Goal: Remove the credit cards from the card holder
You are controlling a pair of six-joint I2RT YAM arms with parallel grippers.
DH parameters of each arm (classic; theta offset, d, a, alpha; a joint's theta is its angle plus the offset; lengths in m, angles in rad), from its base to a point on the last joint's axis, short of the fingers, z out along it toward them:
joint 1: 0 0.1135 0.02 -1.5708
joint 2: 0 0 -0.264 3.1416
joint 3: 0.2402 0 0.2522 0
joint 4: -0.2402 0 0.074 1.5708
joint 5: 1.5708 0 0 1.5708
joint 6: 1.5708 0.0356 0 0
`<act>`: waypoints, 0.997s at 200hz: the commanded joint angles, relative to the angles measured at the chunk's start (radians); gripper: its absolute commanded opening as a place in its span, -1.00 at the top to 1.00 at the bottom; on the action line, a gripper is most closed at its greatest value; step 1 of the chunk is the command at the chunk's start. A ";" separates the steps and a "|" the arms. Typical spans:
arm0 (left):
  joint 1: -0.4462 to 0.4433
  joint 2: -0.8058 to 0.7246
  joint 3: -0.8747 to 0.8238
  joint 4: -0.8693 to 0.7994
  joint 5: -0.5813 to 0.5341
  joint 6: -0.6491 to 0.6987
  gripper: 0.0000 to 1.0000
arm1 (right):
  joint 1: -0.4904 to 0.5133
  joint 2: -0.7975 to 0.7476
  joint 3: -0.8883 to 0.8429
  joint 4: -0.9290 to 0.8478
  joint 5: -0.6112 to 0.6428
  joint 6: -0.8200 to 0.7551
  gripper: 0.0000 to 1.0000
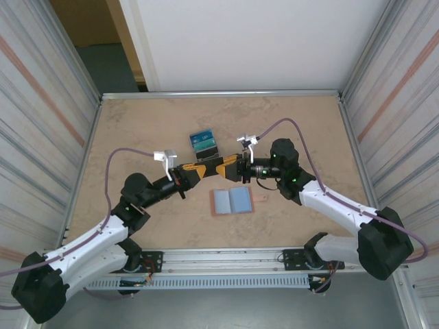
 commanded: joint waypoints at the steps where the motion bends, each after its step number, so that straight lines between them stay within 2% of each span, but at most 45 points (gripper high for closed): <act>1: -0.003 -0.022 -0.013 0.034 -0.025 -0.012 1.00 | 0.012 0.005 0.033 0.071 -0.042 -0.009 0.74; 23: -0.001 -0.038 -0.007 -0.009 -0.036 0.018 1.00 | 0.017 -0.011 0.035 0.037 -0.046 -0.047 0.94; 45: -0.001 -0.064 0.026 -0.112 -0.029 0.081 0.53 | 0.026 -0.035 0.057 -0.082 -0.026 -0.115 0.98; 71: 0.000 -0.101 0.112 -0.307 0.008 0.214 0.12 | 0.026 -0.062 0.074 -0.203 -0.013 -0.177 1.00; 114: 0.002 -0.120 0.339 -0.748 0.030 0.515 0.02 | 0.027 -0.109 0.088 -0.354 -0.016 -0.268 1.00; 144: 0.003 -0.036 0.501 -0.997 0.048 0.671 0.00 | 0.029 -0.129 0.094 -0.402 -0.030 -0.296 1.00; 178: 0.003 0.100 0.644 -1.154 0.143 0.783 0.02 | 0.034 -0.134 0.106 -0.439 -0.045 -0.318 1.00; 199: 0.004 0.178 0.704 -1.223 0.239 0.846 0.02 | 0.042 -0.134 0.117 -0.461 -0.046 -0.331 1.00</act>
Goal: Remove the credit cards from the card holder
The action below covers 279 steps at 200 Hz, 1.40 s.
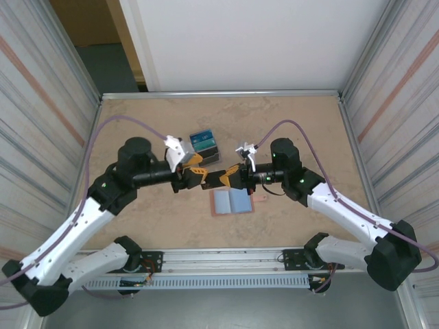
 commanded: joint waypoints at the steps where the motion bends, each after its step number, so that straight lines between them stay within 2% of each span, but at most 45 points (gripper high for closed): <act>1: 0.002 0.072 0.068 -0.180 0.135 0.140 0.02 | 0.014 -0.026 0.046 -0.047 -0.028 -0.048 1.00; 33: 0.003 0.179 0.145 -0.267 0.168 0.208 0.03 | 0.018 -0.030 0.056 -0.068 -0.034 -0.062 0.99; 52: 0.006 0.222 0.175 -0.302 0.200 0.234 0.14 | 0.018 -0.033 0.057 -0.074 -0.034 -0.067 0.99; 66: 0.006 0.245 0.190 -0.319 0.223 0.247 0.33 | 0.019 -0.035 0.058 -0.079 -0.031 -0.071 0.99; 94: 0.009 0.266 0.200 -0.337 0.230 0.263 1.00 | 0.019 -0.041 0.056 -0.094 -0.010 -0.080 0.97; 109: 0.018 0.268 0.196 -0.331 0.216 0.262 1.00 | 0.018 -0.047 0.058 -0.106 0.024 -0.082 0.90; 123: 0.034 0.266 0.184 -0.309 0.187 0.258 1.00 | 0.013 -0.057 0.058 -0.125 0.093 -0.079 0.59; 131: 0.048 0.263 0.175 -0.293 0.158 0.254 1.00 | 0.008 -0.065 0.058 -0.140 0.143 -0.077 0.21; 139: 0.062 0.263 0.164 -0.279 0.120 0.254 1.00 | 0.004 -0.071 0.059 -0.154 0.185 -0.076 -0.05; 148: 0.080 0.269 0.153 -0.259 0.077 0.259 1.00 | -0.004 -0.078 0.060 -0.172 0.223 -0.072 -0.22; 166: 0.138 0.287 0.126 -0.196 0.028 0.269 1.00 | -0.013 -0.089 0.063 -0.202 0.285 -0.067 -0.44; 174: 0.164 0.301 0.113 -0.161 0.018 0.266 1.00 | -0.013 -0.094 0.066 -0.217 0.316 -0.065 -0.74; 179: 0.178 0.311 0.107 -0.138 0.012 0.266 1.00 | -0.013 -0.096 0.067 -0.226 0.337 -0.064 -1.00; 206: 0.219 0.378 0.103 -0.046 -0.040 0.307 1.00 | -0.013 -0.105 0.073 -0.271 0.474 -0.046 -0.97; 244: 0.221 0.542 0.204 -0.044 -0.137 0.410 1.00 | -0.014 -0.107 0.068 -0.302 0.662 -0.017 -0.97; 279: 0.233 0.698 0.299 -0.044 -0.145 0.437 1.00 | -0.013 -0.144 0.053 -0.329 0.784 -0.005 -0.97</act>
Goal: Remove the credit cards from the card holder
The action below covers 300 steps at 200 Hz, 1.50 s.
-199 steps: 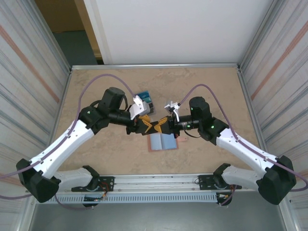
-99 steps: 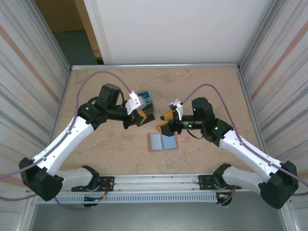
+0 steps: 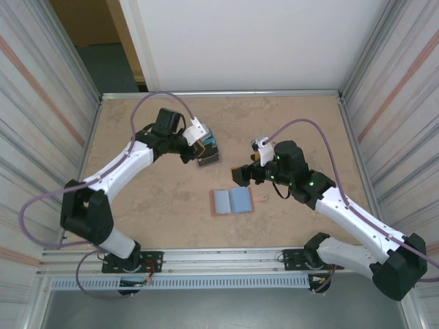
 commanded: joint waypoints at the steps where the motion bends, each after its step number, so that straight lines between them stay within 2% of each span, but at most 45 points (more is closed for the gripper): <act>1: 0.010 0.070 0.075 0.022 -0.031 0.063 1.00 | -0.004 -0.047 0.021 -0.033 0.136 0.030 -0.97; 59: 0.010 0.238 0.193 -0.006 -0.019 0.109 1.00 | -0.006 -0.084 0.017 -0.075 0.182 0.038 -0.97; 135: 0.018 0.339 0.223 -0.033 -0.014 0.124 1.00 | -0.015 -0.096 0.007 -0.083 0.192 0.045 -0.97; 226: 0.019 0.396 0.241 -0.039 -0.020 0.118 1.00 | -0.019 -0.088 0.006 -0.077 0.182 0.052 -0.97; 252: 0.019 0.400 0.244 -0.039 -0.023 0.114 0.89 | -0.021 -0.086 0.006 -0.076 0.179 0.053 -0.97; 300: 0.019 0.404 0.250 -0.041 -0.028 0.124 0.89 | -0.022 -0.083 0.005 -0.075 0.172 0.053 -0.97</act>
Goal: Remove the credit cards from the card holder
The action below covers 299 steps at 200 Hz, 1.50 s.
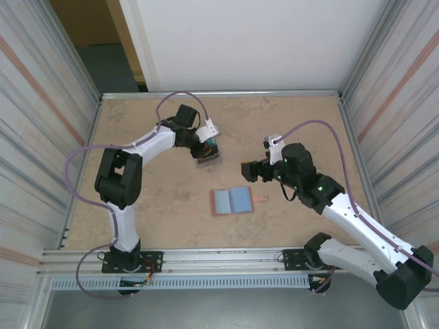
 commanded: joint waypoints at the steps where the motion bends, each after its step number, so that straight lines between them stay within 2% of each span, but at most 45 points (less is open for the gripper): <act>1: 0.010 0.015 0.034 -0.019 -0.002 0.025 0.89 | -0.007 -0.002 0.004 -0.002 -0.006 0.025 -0.97; 57: 0.010 0.020 0.036 -0.023 -0.018 0.027 0.77 | -0.009 0.003 0.008 -0.002 -0.010 0.023 -0.97; 149: 0.010 0.013 0.046 -0.027 -0.022 0.019 0.69 | -0.017 0.004 0.014 -0.014 -0.015 0.022 -0.97; 234: 0.003 -0.081 0.020 -0.022 -0.013 -0.014 0.66 | -0.038 -0.033 0.000 -0.015 -0.003 0.031 -0.97; 240: 0.001 -0.090 0.013 -0.020 -0.013 -0.016 0.59 | -0.039 -0.038 -0.002 -0.016 -0.002 0.031 -0.97; 280: -0.002 -0.154 -0.026 -0.006 -0.011 -0.031 0.48 | -0.041 -0.070 -0.016 -0.016 0.029 0.040 -0.97; 299: -0.002 -0.190 -0.048 0.004 -0.012 -0.042 0.34 | -0.041 -0.082 -0.019 -0.021 0.045 0.042 -0.97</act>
